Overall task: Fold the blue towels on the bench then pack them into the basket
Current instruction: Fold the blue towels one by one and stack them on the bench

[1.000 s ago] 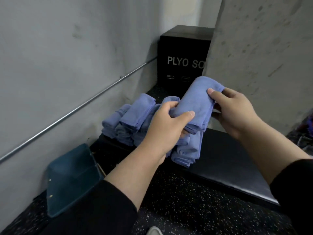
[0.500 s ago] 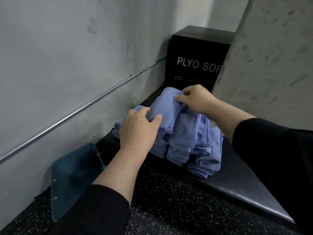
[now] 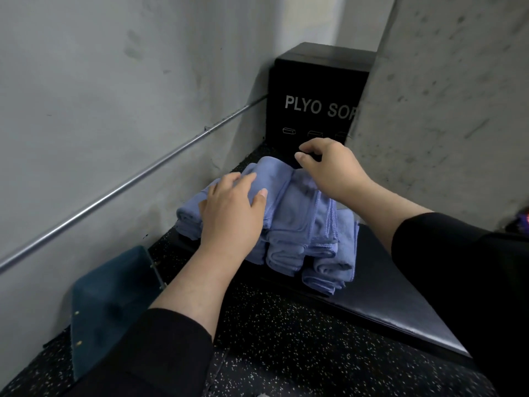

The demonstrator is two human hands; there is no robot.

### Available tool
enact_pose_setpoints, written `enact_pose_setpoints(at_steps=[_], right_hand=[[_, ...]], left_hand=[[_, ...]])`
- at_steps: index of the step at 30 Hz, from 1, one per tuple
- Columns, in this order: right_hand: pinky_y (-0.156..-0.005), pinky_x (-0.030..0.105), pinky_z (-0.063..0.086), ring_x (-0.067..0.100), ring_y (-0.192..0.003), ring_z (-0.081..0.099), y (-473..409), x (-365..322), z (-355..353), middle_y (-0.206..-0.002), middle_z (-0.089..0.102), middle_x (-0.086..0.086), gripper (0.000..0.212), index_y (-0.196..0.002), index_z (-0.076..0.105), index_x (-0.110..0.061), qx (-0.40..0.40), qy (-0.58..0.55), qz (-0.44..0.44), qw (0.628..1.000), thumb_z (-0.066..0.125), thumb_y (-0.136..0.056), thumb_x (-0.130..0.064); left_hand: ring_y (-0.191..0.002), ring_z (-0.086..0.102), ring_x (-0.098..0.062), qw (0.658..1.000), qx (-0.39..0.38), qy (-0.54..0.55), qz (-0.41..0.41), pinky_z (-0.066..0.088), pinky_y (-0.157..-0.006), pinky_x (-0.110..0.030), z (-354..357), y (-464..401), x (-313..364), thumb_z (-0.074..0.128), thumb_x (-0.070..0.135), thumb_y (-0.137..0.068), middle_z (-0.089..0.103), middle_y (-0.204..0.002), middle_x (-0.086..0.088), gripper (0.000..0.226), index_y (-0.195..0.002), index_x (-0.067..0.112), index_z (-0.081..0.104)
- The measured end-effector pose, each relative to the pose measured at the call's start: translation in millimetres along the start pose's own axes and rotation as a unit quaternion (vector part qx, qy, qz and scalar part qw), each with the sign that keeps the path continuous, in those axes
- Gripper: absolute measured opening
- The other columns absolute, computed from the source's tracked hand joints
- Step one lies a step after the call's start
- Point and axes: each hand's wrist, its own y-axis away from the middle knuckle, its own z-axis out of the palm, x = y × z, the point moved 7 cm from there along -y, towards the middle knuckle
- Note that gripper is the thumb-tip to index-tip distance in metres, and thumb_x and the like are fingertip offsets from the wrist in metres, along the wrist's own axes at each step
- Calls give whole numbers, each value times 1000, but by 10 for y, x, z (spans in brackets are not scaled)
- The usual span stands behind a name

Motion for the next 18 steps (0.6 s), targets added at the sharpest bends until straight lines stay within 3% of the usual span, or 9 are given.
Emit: enact_pose_setpoints(at_steps=[2, 4, 6, 8, 14, 18], right_hand=[[-104, 46, 44, 18, -113, 59, 147, 101, -170, -126, 62, -5, 31, -123, 65, -27, 21, -12, -4, 1000, 56, -98, -44], [-102, 34, 44, 16, -110, 60, 363, 240, -364, -123, 63, -5, 30, -122, 66, -24, 47, -23, -5, 999, 57, -99, -40], [-95, 22, 40, 16, -113, 59, 644, 421, -558, -123, 63, -2, 29, -123, 66, -19, 67, -15, -11, 998, 59, -99, -34], [-93, 22, 40, 16, -114, 58, 977, 669, -733, -122, 63, 0, 29, -123, 66, -16, 71, 6, -16, 997, 60, -99, -31], [-92, 28, 46, 15, -107, 60, 2095, 1929, -1257, -120, 62, -3, 29, -123, 65, -19, 46, 83, 79, 992, 60, -98, -34], [-97, 29, 41, 21, -118, 58, 2769, 2891, -1653, -130, 60, 2, 37, -130, 63, -14, 39, 151, 197, 968, 61, -98, -34]], left_hand=[[-129, 49, -28, 997, 49, 48, 43, 38, -108, -47, -31, 40, 229, 55, 33, -101, 57, -140, -3, 38, -135, 17, 62], [-119, 57, -30, 989, 71, 87, 95, 44, -103, -49, 23, 109, 520, 53, 31, -99, 64, -129, -6, 36, -125, 11, 67], [-115, 60, -28, 982, 64, 111, 140, 47, -100, -48, 161, 206, 852, 50, 31, -97, 67, -122, -5, 37, -121, 11, 69], [-113, 62, -27, 973, 48, 132, 181, 48, -99, -48, 349, 333, 1211, 52, 29, -97, 68, -119, -4, 34, -119, 11, 70], [-121, 56, -22, 959, -140, 121, 214, 44, -102, -36, 1320, 863, 2147, 55, 32, -102, 61, -130, 1, 33, -131, 19, 64], [-115, 58, -19, 936, -253, 75, 232, 48, -95, -37, 1996, 1256, 2572, 52, 37, -102, 63, -125, 5, 35, -134, 24, 60]])
